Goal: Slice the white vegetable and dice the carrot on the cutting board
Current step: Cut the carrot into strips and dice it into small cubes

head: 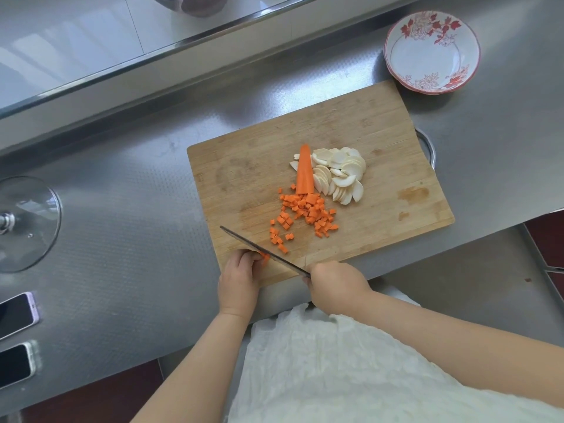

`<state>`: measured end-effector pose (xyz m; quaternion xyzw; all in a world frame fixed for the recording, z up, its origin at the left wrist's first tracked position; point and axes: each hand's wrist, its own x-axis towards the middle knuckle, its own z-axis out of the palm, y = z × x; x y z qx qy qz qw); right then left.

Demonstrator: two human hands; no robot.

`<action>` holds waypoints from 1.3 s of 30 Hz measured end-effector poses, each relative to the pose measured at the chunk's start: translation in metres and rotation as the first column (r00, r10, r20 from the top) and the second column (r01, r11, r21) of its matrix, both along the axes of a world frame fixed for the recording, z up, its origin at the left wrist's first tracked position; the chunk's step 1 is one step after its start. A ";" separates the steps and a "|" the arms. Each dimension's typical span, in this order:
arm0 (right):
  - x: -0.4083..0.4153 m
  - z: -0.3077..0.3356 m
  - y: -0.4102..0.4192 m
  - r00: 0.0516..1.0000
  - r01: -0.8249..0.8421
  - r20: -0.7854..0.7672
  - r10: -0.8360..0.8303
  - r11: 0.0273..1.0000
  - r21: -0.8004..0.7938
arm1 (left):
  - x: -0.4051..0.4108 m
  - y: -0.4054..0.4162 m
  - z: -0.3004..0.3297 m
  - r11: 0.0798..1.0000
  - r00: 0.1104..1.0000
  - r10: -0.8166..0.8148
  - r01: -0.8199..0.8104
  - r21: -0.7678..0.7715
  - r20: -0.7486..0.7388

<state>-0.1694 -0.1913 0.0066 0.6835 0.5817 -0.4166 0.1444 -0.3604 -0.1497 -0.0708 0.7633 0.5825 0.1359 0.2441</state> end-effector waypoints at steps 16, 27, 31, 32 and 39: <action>0.002 -0.003 0.006 0.958 0.259 -0.084 -0.273 0.955 -0.146 | 0.004 -0.001 0.010 0.991 0.997 0.079 -0.076 -0.109 0.019; -0.001 0.009 0.003 0.989 0.113 -0.099 -0.110 0.993 0.026 | -0.001 0.002 0.014 0.969 0.989 0.143 -0.131 -0.209 0.047; -0.003 0.005 -0.001 0.997 0.048 -0.068 -0.047 0.999 0.017 | -0.001 0.001 0.013 0.963 0.981 0.183 -0.167 -0.212 0.061; -0.004 0.004 -0.001 0.997 0.044 -0.064 -0.043 0.999 0.015 | -0.001 0.001 0.012 0.963 0.980 0.187 -0.170 -0.211 0.063; -0.004 0.005 -0.002 0.998 0.046 -0.045 -0.046 0.999 0.003 | -0.004 -0.003 0.008 0.982 0.991 0.128 -0.120 -0.148 0.047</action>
